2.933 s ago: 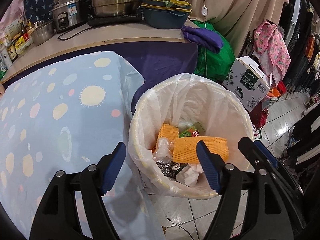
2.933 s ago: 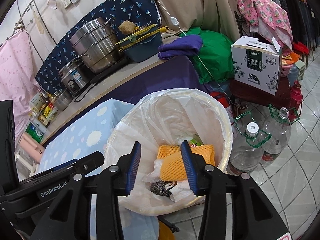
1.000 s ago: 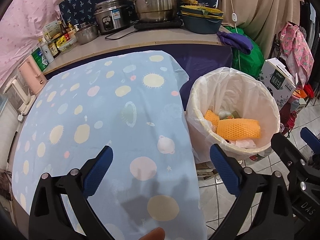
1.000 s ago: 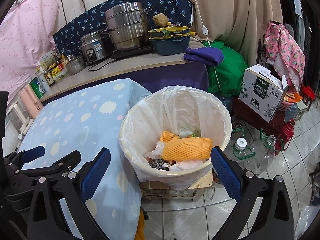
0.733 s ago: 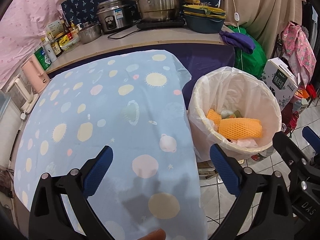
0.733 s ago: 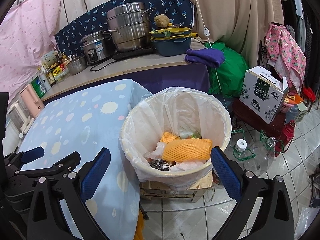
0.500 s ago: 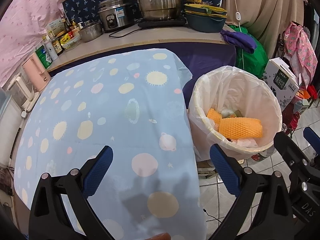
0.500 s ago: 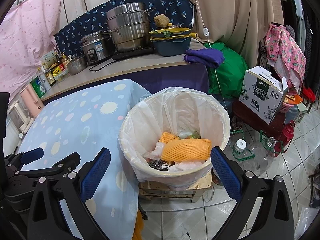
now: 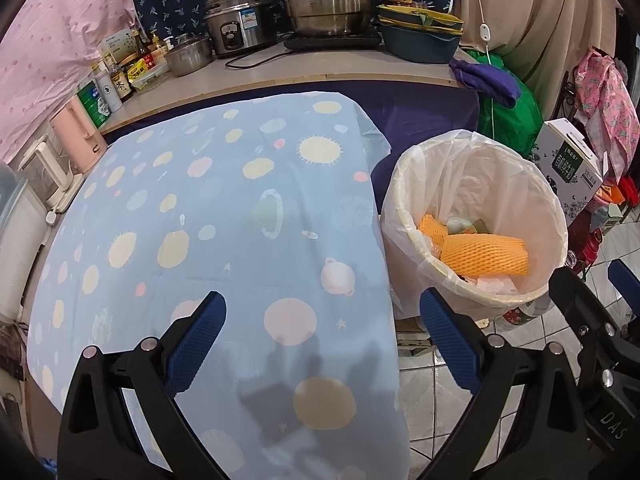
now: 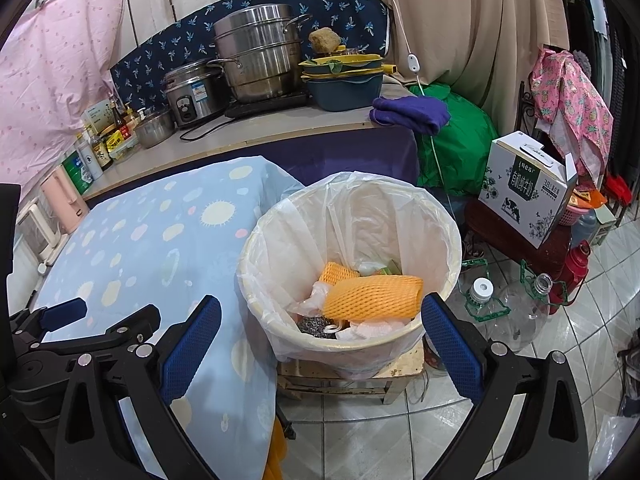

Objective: Collect trash

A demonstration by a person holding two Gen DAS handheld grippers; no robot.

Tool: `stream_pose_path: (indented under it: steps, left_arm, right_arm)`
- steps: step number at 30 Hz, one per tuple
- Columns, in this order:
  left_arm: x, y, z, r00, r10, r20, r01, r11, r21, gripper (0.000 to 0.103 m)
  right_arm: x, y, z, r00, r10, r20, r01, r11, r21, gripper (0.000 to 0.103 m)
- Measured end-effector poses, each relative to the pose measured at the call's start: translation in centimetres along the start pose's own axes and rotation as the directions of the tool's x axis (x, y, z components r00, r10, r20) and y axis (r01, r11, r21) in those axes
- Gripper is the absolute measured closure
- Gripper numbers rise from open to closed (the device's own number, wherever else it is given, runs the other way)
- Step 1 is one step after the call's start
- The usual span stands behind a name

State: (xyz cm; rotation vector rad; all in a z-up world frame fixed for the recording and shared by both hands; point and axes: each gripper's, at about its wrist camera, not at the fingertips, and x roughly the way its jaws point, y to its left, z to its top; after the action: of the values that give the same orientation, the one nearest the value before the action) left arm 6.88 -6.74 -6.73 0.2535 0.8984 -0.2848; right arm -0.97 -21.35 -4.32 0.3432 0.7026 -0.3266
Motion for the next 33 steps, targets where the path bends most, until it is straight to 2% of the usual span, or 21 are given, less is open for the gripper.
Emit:
stream_pose_path:
  steps: [33]
  left_arm:
    - [-1.2,-0.8,0.2,1.0,-0.018,0.017,0.018,0.999,0.035,0.011]
  right_arm:
    - [-1.1,-1.1,0.1,1.0,-0.019,0.01,0.019,1.0,-0.002,0.006]
